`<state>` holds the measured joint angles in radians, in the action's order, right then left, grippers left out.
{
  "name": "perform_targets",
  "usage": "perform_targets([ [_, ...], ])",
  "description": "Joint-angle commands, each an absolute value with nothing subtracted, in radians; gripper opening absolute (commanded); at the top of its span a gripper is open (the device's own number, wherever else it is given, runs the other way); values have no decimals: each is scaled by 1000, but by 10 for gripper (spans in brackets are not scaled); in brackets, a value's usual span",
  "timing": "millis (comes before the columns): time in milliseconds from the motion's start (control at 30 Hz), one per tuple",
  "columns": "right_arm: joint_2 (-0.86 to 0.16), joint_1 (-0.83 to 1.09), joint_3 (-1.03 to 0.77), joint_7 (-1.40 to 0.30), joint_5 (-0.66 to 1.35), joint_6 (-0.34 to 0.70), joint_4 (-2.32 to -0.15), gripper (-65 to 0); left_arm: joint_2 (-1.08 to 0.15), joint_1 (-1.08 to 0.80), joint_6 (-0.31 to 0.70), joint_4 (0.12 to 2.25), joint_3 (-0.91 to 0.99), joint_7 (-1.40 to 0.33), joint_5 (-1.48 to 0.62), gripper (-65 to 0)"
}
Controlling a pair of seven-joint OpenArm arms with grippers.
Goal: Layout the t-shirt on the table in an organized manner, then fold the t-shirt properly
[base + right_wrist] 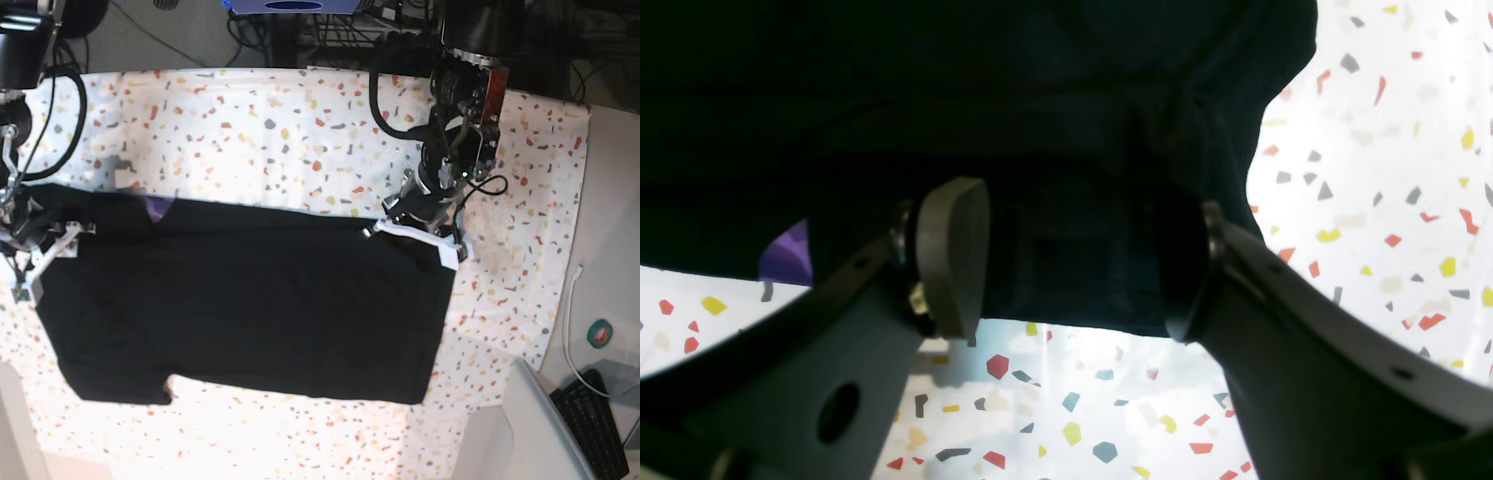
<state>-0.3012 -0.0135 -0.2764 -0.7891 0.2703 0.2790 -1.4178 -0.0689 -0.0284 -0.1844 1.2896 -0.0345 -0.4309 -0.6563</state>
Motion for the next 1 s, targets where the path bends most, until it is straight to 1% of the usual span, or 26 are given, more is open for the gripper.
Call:
perform_targets([
  [0, -318, -30, -280, -774, 274, 277, -1435, -284, -65, 2, -179, 1282, -41, -412, -659, -650],
  [267, -318, -30, -280, -774, 274, 277, -1434, -284, -54, 134, -179, 1182, -50, -409, -659, -650],
  [600, -318, -31, -280, -771, 274, 277, -1434, -284, -51, 354, -179, 935, -51, -404, -657, -650],
  [767, -318, -31, -280, -773, 274, 277, -1434, -284, -51, 433, -179, 849, -51, -317, -570, -650],
  [867, -318, -30, -280, -774, 274, 277, -1434, -284, -56, 438, -179, 865, -44, -317, -561, -650],
  [967, -318, -28, -280, -774, 274, 277, -1434, -284, -65, 363, -179, 972, -42, -317, -561, -650],
])
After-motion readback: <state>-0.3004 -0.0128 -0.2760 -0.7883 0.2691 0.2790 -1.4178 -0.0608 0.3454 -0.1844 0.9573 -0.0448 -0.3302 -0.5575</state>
